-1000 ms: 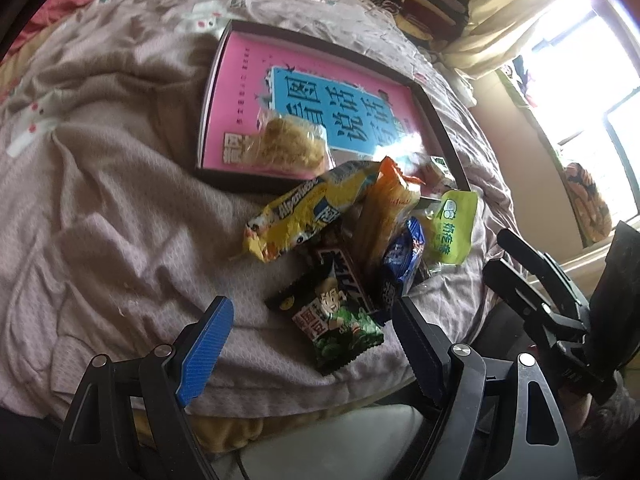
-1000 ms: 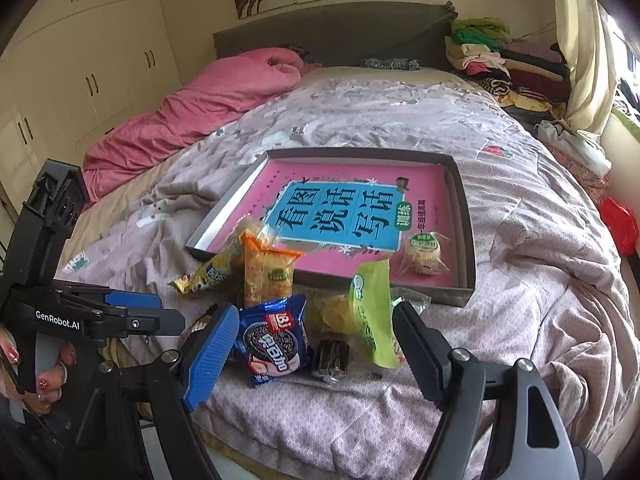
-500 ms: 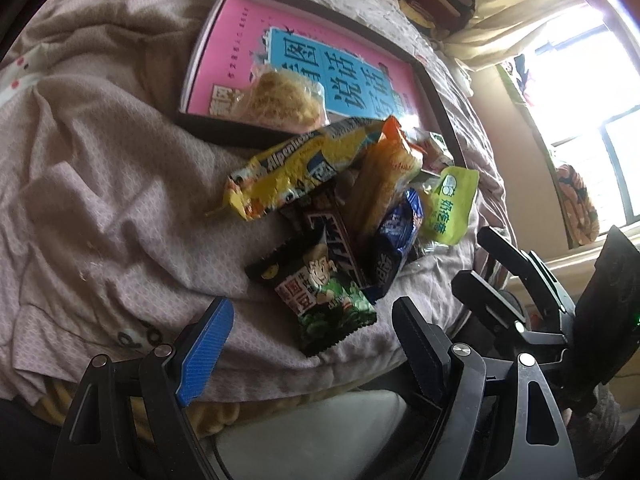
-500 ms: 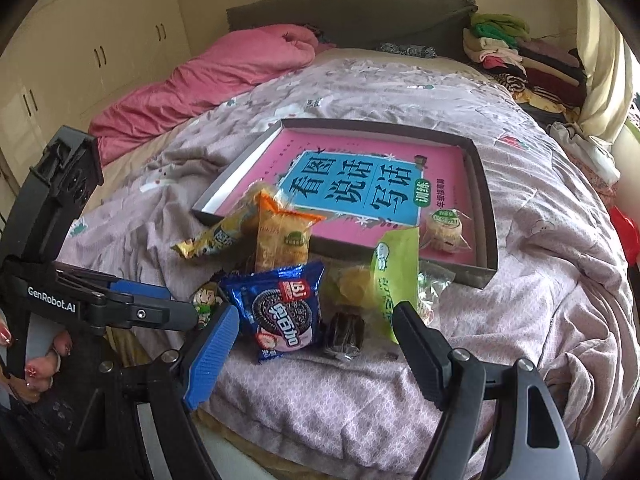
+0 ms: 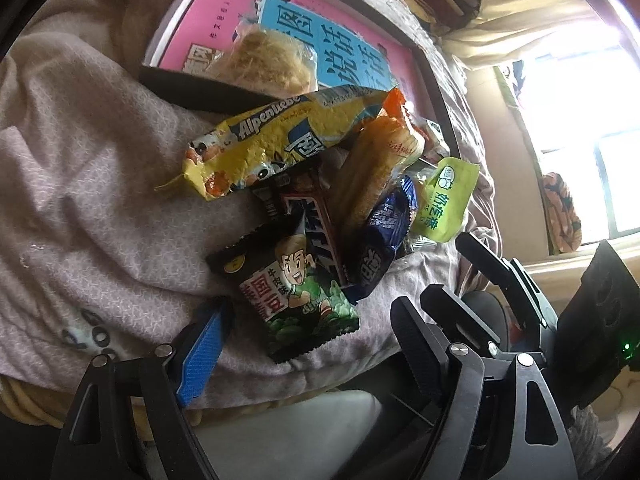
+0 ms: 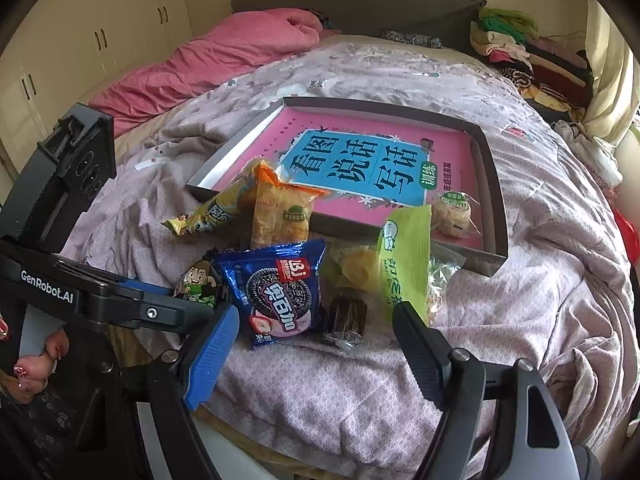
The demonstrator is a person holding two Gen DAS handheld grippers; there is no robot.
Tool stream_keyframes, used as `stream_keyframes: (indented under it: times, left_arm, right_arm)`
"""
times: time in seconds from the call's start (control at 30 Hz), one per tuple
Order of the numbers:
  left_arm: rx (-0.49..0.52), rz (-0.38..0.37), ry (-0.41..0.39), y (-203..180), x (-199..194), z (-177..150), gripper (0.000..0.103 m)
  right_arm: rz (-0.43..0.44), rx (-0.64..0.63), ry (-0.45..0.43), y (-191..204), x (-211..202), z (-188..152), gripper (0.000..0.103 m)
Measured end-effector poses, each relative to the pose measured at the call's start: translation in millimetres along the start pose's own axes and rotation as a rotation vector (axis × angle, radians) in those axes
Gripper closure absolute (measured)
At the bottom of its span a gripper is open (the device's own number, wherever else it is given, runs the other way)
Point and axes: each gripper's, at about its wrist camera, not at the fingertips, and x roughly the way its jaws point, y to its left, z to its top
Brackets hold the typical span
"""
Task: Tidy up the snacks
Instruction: 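Grasp the dark beef-bean bag with left gripper while right gripper grasps the blue cookie bag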
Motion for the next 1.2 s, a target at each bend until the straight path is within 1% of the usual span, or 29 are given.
stream_keyframes:
  times: [0.07, 0.1, 0.13, 0.2, 0.23, 0.3, 0.4, 0.63, 0.8, 0.97, 1.0, 1.03, 1.07, 1.1, 1.2]
  left_arm:
    - [-0.01, -0.006, 0.001, 2, 3, 2, 0.024]
    - [-0.014, -0.007, 0.002, 3, 3, 2, 0.026]
    - [-0.022, -0.006, 0.004, 5, 4, 3, 0.033]
    - [-0.036, 0.0, 0.007, 9, 5, 4, 0.042]
    - [-0.045, -0.004, 0.01, 11, 6, 5, 0.044]
    - [-0.066, -0.012, 0.015, 18, 6, 6, 0.046]
    - [-0.07, -0.012, 0.018, 20, 6, 7, 0.051]
    - [-0.078, -0.032, 0.022, 27, 1, 9, 0.058]
    - [-0.08, -0.042, 0.025, 30, 0, 10, 0.059]
    - [-0.082, -0.042, 0.028, 34, 2, 10, 0.059]
    - [-0.081, -0.041, 0.029, 34, 2, 9, 0.059]
    - [-0.081, -0.04, 0.029, 34, 4, 8, 0.059]
    - [-0.082, -0.039, 0.031, 34, 5, 8, 0.059]
    - [-0.084, -0.038, 0.033, 33, 7, 10, 0.059]
    - [-0.087, -0.03, 0.035, 30, 10, 13, 0.059]
  right_arm:
    - [0.0, 0.001, 0.005, -1, 2, -1, 0.024]
    - [0.0, 0.002, 0.007, -1, 2, 0, 0.024]
    - [0.001, 0.001, 0.01, -1, 4, -1, 0.024]
    - [0.001, -0.002, 0.014, 0, 6, -1, 0.024]
    - [0.004, -0.004, 0.016, 0, 7, -1, 0.024]
    - [0.006, -0.008, 0.02, 0, 10, -1, 0.024]
    - [0.011, -0.017, 0.025, 2, 15, -1, 0.024]
    - [0.029, -0.066, 0.036, 12, 30, 4, 0.024]
    - [0.036, -0.098, 0.033, 17, 40, 8, 0.024]
    - [0.073, -0.105, 0.029, 17, 47, 10, 0.024]
    - [0.079, -0.108, 0.028, 17, 48, 10, 0.027]
    - [0.092, -0.112, 0.022, 18, 48, 10, 0.036]
    - [0.109, -0.112, 0.019, 18, 49, 10, 0.042]
    - [0.133, -0.104, 0.024, 16, 50, 11, 0.045]
    - [0.143, -0.091, 0.019, 14, 51, 12, 0.05]
